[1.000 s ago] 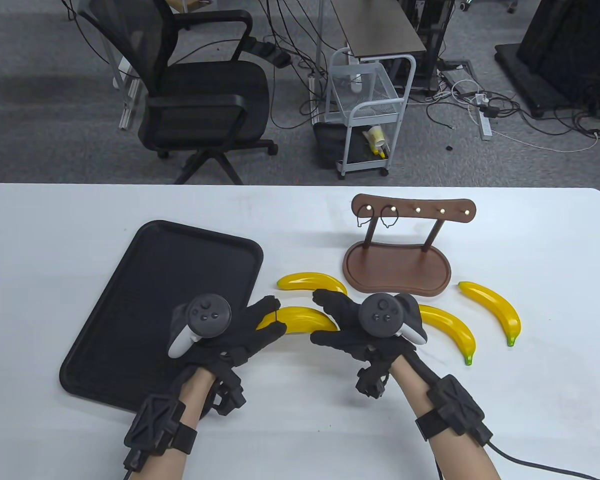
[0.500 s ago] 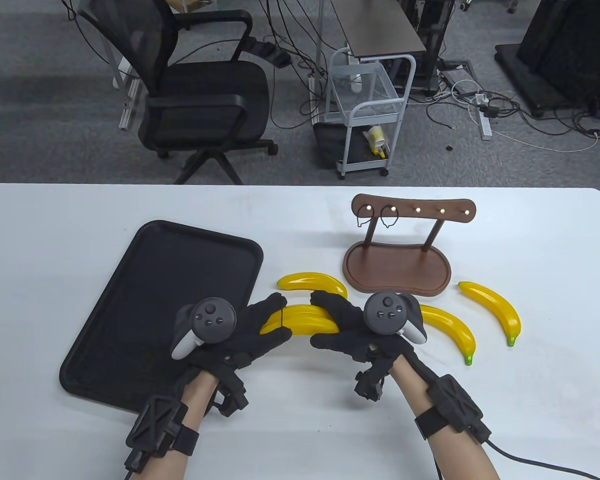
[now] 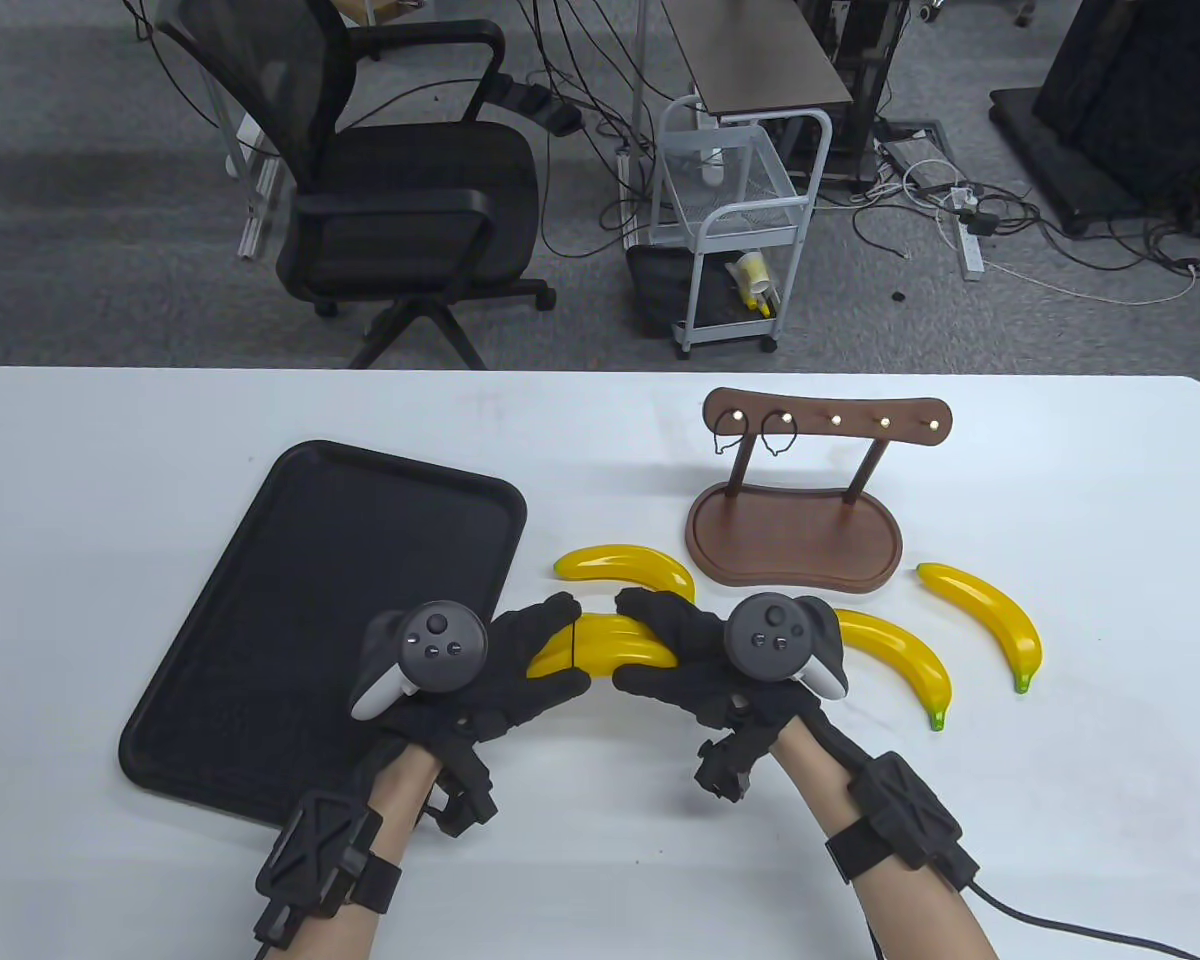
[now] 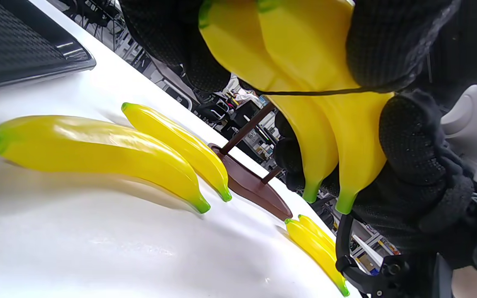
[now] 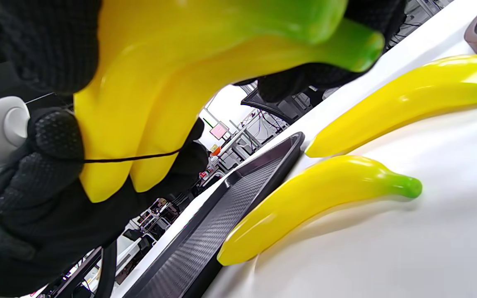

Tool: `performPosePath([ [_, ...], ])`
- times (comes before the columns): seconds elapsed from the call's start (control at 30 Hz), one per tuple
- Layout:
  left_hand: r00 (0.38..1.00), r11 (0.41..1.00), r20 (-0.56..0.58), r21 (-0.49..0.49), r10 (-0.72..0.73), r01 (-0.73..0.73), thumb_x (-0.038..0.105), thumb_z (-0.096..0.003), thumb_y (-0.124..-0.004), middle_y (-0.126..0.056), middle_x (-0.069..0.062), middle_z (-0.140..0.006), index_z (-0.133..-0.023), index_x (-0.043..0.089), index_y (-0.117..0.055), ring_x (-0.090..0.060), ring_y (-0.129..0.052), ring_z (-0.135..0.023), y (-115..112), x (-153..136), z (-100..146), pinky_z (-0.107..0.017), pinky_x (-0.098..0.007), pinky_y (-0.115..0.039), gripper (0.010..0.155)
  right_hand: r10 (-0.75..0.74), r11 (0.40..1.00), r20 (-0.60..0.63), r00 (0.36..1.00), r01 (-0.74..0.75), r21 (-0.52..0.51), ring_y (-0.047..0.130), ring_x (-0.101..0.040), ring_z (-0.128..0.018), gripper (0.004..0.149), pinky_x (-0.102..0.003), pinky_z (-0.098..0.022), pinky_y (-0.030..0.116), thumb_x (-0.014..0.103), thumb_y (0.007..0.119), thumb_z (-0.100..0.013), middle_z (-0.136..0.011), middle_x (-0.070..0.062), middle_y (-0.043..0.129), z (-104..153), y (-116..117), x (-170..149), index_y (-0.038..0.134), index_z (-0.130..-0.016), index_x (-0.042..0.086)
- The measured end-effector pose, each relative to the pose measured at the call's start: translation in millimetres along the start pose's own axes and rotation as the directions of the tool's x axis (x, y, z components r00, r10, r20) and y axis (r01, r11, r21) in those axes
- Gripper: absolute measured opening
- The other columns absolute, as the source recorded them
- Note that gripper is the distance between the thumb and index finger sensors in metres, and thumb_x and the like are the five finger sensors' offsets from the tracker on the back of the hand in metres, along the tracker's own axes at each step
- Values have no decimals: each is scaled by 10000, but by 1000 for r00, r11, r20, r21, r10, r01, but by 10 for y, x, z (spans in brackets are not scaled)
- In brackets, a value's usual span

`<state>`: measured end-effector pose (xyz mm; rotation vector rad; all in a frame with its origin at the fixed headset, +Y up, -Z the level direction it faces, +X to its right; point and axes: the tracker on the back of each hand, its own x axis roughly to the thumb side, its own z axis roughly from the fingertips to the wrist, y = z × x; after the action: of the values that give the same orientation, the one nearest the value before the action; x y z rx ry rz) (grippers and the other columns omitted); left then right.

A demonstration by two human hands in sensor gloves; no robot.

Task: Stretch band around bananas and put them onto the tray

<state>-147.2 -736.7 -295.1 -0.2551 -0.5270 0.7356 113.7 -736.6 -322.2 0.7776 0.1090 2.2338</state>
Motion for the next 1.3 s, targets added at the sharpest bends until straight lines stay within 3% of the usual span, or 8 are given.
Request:
performPosePath([
  [0.83,998,998,-25,-21,-56,55,618,-545,-732,-544,5,-1250,-1179,276,-408,-332,-687,-1095,-74,10,-25,-858,-531,-529,791,146,985,26,989,-148,86,751,-442,-897,858,-580,-600,714,582,728,-494,-1113,-196,575,-18,150,111,440,-1130,82],
  [1.3,990,991,-55,29,-132,133,633,-544,-737,-551,0,-1236,-1172,270,-414,-319,-698,-1077,-74,78,-31,-851,-515,-543,794,257,965,30,966,-258,43,665,-529,-961,1017,-646,-619,668,736,645,-444,-1145,-248,532,0,158,230,425,-1147,34],
])
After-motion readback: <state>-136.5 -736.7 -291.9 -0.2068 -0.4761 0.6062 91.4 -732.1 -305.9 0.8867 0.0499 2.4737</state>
